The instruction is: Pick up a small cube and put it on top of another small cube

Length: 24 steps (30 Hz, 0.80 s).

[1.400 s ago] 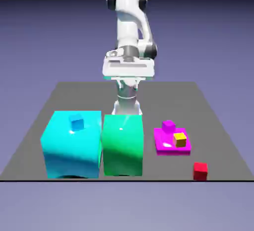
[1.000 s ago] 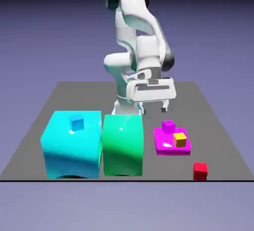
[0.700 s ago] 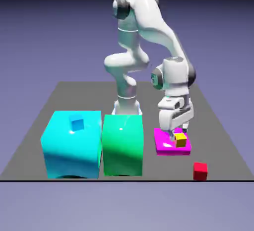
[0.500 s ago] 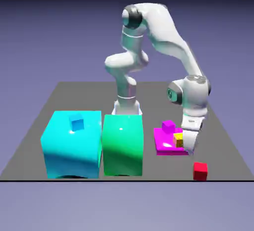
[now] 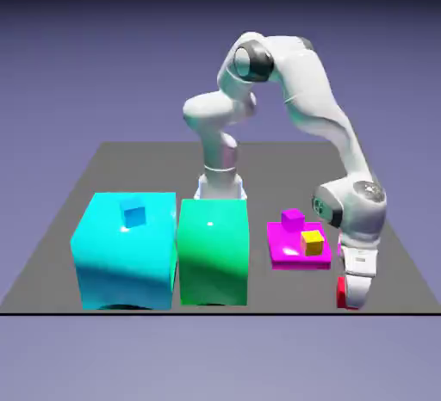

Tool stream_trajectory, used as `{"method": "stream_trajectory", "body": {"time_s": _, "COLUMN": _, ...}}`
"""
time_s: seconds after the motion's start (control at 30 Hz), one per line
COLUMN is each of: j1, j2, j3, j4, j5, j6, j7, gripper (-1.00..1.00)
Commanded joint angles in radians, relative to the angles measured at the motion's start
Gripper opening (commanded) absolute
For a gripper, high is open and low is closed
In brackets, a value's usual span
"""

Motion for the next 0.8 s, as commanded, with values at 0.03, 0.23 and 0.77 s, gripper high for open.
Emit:
{"method": "stream_trajectory", "body": {"time_s": 0.03, "j1": 0.007, "j2": -0.072, "j3": 0.004, "j4": -0.065, "j5": -0.005, "j6": -0.007, "j7": -0.005, "gripper": -1.0}}
{"method": "stream_trajectory", "body": {"time_s": 0.23, "j1": 0.027, "j2": -0.29, "j3": 0.016, "j4": -0.269, "j5": -0.015, "j6": -0.02, "j7": -0.026, "gripper": -1.0}}
{"method": "stream_trajectory", "body": {"time_s": 0.77, "j1": 0.082, "j2": -0.87, "j3": 0.05, "j4": -0.813, "j5": -0.043, "j6": -0.054, "j7": -0.081, "gripper": -1.0}}
